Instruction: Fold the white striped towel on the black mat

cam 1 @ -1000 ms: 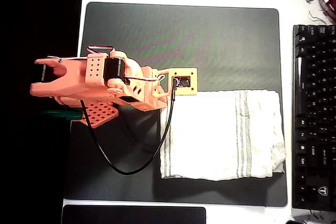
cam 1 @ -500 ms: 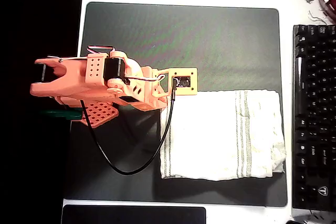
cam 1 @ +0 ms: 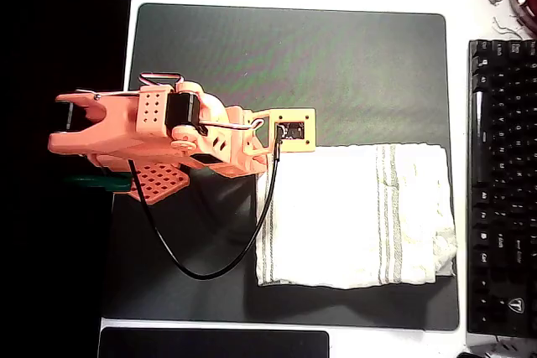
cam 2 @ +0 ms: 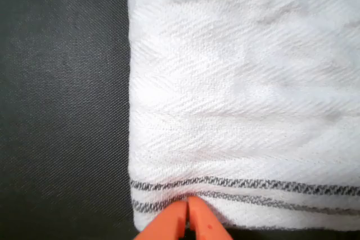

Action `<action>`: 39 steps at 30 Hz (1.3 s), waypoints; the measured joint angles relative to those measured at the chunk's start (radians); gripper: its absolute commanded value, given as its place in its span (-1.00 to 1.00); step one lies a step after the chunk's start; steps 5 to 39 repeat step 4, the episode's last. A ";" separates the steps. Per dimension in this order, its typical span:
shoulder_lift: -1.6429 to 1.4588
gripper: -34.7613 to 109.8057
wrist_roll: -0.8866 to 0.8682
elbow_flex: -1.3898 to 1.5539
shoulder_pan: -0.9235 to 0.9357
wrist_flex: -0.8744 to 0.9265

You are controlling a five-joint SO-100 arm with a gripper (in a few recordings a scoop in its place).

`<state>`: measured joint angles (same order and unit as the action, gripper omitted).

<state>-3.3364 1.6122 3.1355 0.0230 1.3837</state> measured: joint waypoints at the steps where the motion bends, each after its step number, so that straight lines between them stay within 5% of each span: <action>1: 0.000 -0.52 0.000 0.000 0.000 0.000; 39: 0.000 -0.52 0.000 0.000 0.000 0.000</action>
